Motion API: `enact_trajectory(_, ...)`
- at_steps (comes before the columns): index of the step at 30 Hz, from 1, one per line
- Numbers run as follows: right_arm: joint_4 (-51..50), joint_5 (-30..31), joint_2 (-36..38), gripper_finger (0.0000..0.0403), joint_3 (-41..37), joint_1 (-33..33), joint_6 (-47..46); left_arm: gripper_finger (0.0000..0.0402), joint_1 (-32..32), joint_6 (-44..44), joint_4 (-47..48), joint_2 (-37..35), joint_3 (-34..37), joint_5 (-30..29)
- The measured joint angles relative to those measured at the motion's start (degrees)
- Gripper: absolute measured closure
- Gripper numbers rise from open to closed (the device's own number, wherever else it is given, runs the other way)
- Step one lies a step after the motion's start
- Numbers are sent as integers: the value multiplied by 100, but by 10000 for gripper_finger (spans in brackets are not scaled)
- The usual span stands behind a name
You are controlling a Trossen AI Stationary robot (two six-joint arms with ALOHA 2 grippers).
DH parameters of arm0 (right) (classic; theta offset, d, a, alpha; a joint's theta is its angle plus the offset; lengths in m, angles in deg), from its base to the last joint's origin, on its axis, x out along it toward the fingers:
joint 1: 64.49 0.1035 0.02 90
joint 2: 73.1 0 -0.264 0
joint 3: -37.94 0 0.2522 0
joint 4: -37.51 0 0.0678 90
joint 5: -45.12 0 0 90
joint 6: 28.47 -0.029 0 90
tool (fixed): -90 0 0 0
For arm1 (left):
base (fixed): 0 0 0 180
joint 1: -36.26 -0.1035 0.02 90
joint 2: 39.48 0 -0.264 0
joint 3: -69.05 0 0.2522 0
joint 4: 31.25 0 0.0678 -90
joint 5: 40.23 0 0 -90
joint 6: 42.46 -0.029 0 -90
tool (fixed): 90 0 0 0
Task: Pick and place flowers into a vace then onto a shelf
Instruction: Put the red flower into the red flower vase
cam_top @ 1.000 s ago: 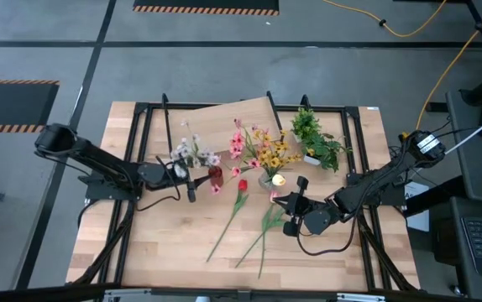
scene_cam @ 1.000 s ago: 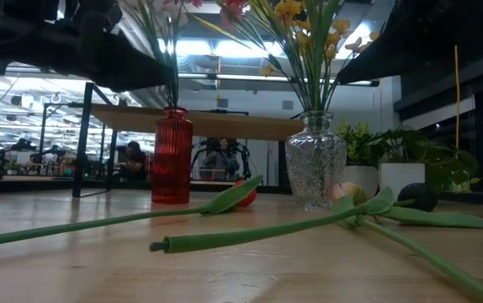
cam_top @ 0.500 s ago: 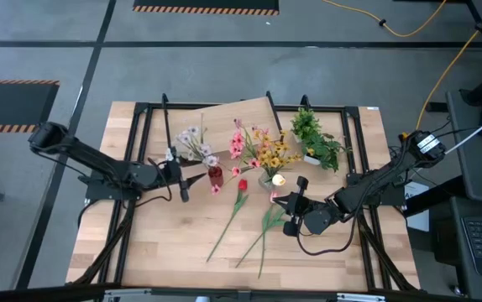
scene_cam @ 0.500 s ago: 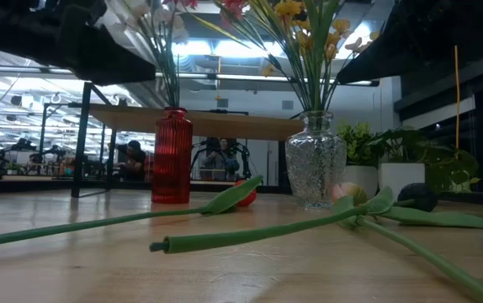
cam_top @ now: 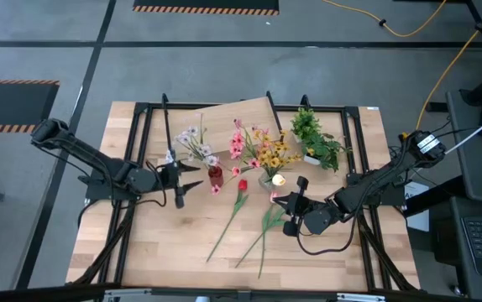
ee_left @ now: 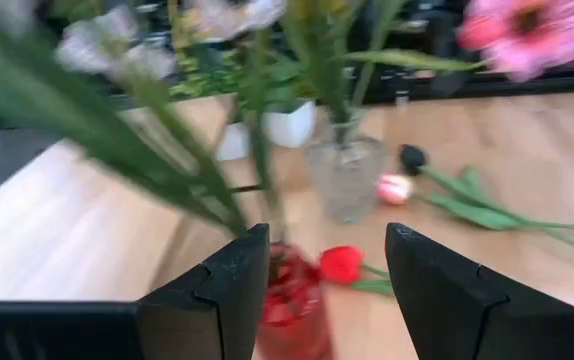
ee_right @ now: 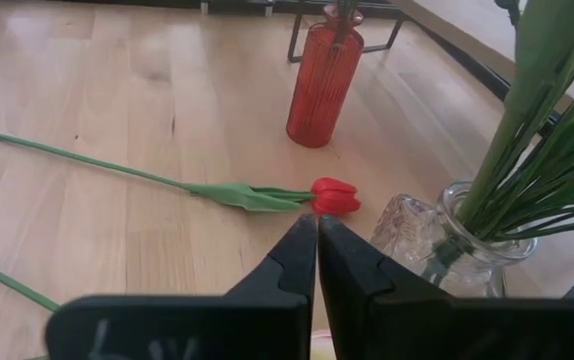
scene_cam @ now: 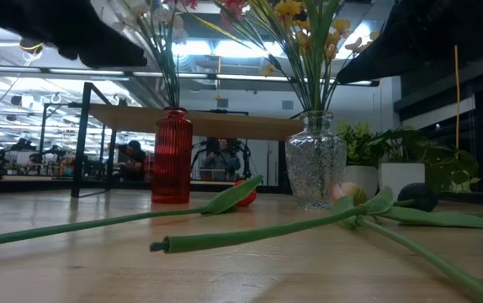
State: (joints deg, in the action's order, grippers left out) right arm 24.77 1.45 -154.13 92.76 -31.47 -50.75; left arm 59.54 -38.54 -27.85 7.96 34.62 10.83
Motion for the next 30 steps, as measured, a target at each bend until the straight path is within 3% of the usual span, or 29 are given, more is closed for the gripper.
enact_trajectory(9, -4, -2, 0, 383, 19, 4, -146, 210, 497, 791, 1891, 7, -739, -37)
enact_trajectory(14, -2, -274, 0, 383, 185, 4, -153, 244, 970, 1840, 2905, 56, -941, 25)
enact_trajectory(18, -2, -658, 0, 383, 321, 56, -179, 291, 1342, 2348, 3068, 162, -950, 132)
enact_trajectory(24, -3, -705, 1, 383, 476, 239, -335, 362, 1689, 2631, 3032, 520, -950, 155)
enact_trajectory(30, -3, -704, 1, 383, 597, 449, -625, 399, 1851, 2702, 2681, 1115, -950, 415)
